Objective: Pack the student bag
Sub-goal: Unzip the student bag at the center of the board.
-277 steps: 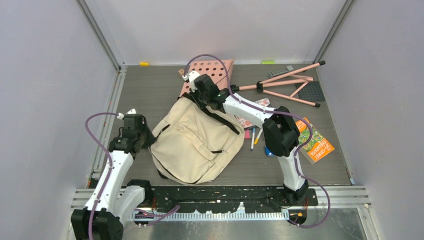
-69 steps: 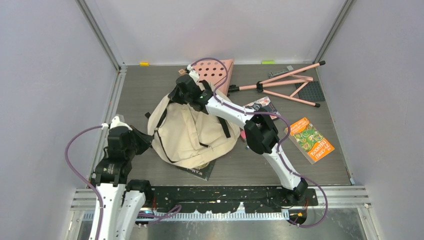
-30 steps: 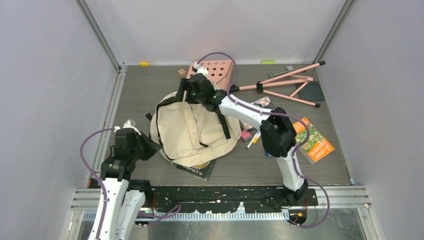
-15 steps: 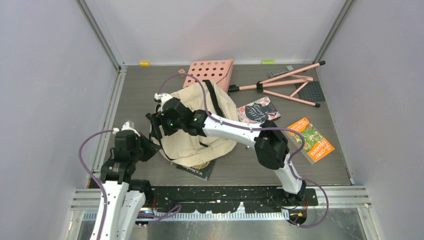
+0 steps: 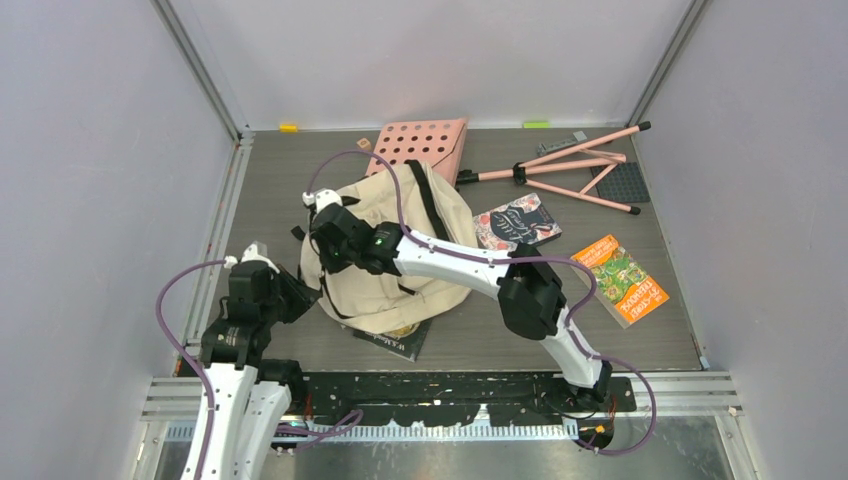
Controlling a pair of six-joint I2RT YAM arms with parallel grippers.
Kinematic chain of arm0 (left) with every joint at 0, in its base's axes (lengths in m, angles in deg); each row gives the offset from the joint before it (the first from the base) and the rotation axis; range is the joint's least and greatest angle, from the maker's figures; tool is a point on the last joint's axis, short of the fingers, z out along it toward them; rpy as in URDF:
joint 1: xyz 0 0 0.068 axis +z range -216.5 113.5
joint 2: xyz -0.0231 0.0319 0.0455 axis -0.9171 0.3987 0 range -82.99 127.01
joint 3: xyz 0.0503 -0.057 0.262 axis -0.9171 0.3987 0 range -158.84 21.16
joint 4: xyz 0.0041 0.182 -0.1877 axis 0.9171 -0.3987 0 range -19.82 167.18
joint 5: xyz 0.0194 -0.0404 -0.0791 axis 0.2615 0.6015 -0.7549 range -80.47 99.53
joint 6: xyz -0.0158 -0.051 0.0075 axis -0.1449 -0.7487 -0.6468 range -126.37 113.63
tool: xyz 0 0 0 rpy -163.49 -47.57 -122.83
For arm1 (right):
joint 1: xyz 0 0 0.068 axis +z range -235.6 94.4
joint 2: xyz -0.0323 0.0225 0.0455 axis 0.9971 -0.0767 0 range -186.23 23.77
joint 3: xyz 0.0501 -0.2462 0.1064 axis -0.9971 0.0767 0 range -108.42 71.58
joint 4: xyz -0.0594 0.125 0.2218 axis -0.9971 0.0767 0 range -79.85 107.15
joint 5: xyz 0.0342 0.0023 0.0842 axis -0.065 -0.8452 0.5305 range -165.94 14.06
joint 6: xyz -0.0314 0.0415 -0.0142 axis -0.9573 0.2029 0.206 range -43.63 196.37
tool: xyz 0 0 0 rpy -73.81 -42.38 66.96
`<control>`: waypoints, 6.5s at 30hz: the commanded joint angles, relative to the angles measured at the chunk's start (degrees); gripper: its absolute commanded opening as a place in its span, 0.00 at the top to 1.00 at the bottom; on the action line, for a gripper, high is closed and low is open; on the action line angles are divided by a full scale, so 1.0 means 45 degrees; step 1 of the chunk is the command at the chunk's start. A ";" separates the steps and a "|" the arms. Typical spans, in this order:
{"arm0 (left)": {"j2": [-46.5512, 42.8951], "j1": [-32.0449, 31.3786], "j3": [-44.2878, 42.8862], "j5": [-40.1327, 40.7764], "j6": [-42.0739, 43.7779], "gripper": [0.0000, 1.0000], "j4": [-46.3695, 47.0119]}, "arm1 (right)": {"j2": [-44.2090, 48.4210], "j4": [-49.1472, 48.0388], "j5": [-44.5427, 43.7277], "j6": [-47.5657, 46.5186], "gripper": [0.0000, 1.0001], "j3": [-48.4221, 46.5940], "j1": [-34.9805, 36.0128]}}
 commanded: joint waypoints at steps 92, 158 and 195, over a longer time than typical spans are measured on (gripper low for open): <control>0.5354 0.0604 -0.0262 0.2666 0.0283 0.37 0.6219 | 0.1755 -0.1271 -0.1458 -0.0018 1.00 -0.0446 -0.1416; 0.8007 0.7348 -0.0250 -0.0259 0.0687 0.98 0.6808 | 1.0449 -0.0501 -0.2941 0.0633 1.00 0.9179 -0.3622; 1.0641 0.0273 -0.7378 0.3707 0.9080 0.22 0.3357 | 0.9473 -0.3578 0.1678 0.1542 0.99 1.1395 -0.4927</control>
